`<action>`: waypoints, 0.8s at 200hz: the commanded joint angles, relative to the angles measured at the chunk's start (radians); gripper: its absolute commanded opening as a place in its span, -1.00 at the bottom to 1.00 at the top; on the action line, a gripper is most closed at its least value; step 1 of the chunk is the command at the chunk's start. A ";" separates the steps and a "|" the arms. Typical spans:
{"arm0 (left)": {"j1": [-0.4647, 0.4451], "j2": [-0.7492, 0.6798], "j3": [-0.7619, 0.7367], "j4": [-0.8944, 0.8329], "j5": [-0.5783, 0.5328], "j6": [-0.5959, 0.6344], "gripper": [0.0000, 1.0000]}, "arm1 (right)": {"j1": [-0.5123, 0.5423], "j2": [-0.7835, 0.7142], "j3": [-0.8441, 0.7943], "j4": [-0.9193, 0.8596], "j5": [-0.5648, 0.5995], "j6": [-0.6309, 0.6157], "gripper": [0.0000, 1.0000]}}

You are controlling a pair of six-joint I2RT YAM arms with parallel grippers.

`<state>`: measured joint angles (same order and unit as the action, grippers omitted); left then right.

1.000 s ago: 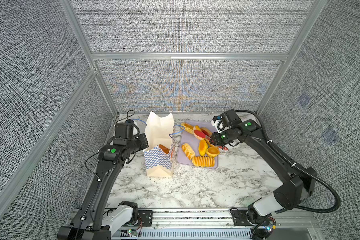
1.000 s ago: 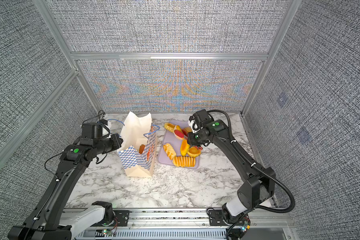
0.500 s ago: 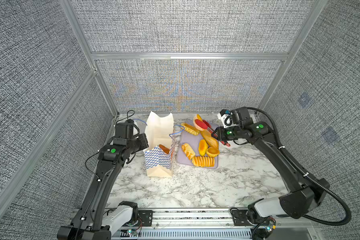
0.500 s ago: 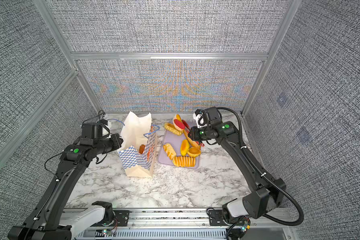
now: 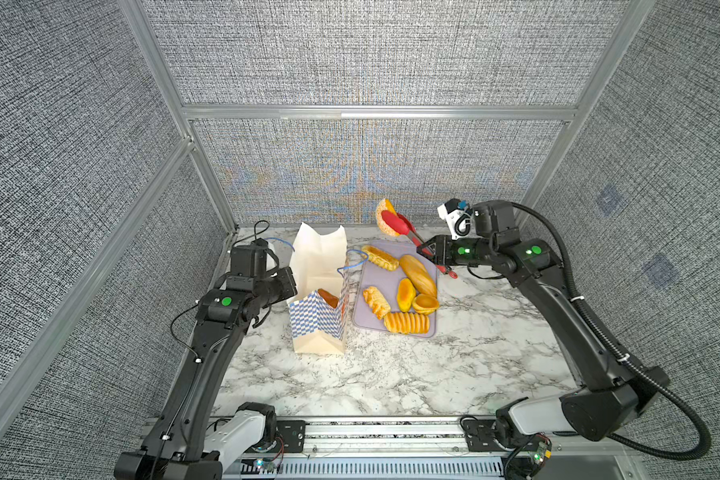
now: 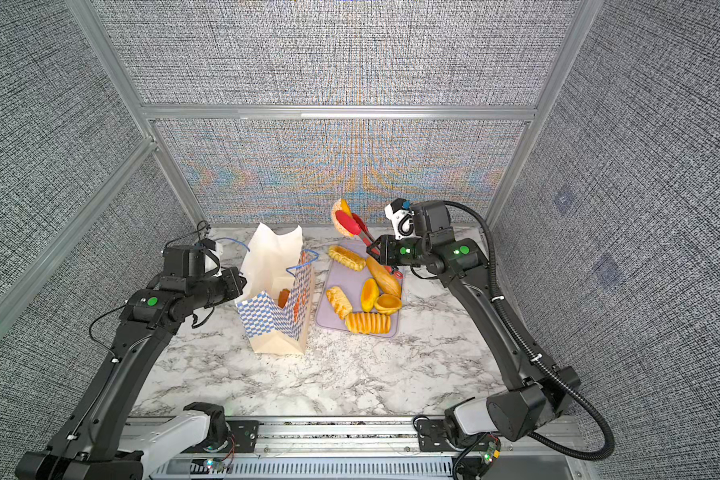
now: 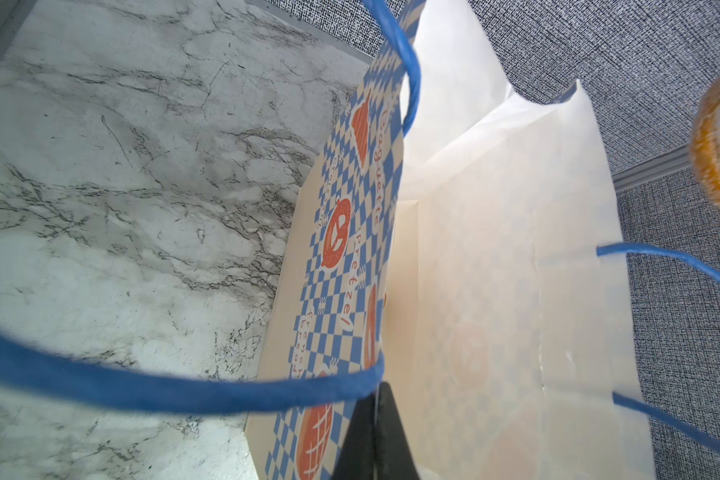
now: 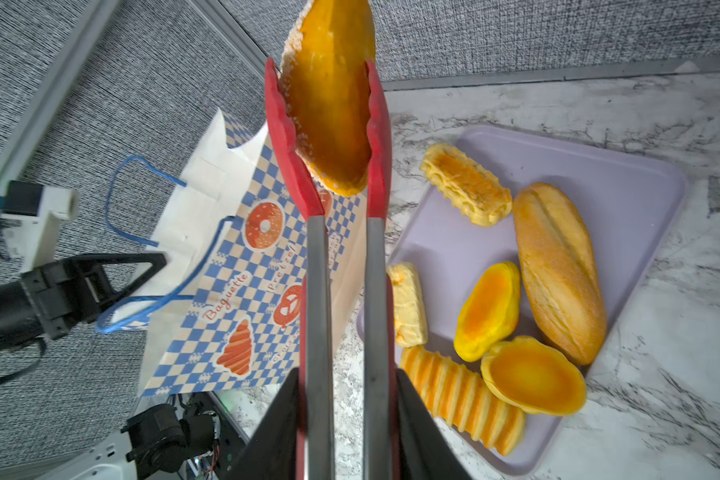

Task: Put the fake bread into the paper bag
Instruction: 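Lift the yellow pastry with the tongs above the tray, then carry the yellow pastry over the bag and release it inside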

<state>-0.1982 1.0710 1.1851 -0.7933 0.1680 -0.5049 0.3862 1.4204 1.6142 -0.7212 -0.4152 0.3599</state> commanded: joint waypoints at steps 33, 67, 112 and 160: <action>0.002 -0.001 -0.007 0.030 0.013 0.000 -1.00 | 0.003 0.030 0.025 0.135 -0.168 0.069 -0.31; 0.001 -0.001 -0.009 0.033 0.013 0.000 -1.00 | 0.012 0.058 0.040 0.182 -0.250 0.102 -0.31; 0.001 0.001 -0.013 0.037 0.012 0.000 -1.00 | 0.043 0.099 0.078 0.184 -0.297 0.107 -0.30; 0.001 0.004 -0.013 0.037 0.010 0.000 -1.00 | 0.094 0.152 0.136 0.135 -0.307 0.075 -0.29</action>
<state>-0.1982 1.0714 1.1740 -0.7792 0.1757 -0.5049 0.4618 1.5581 1.7214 -0.5957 -0.6895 0.4576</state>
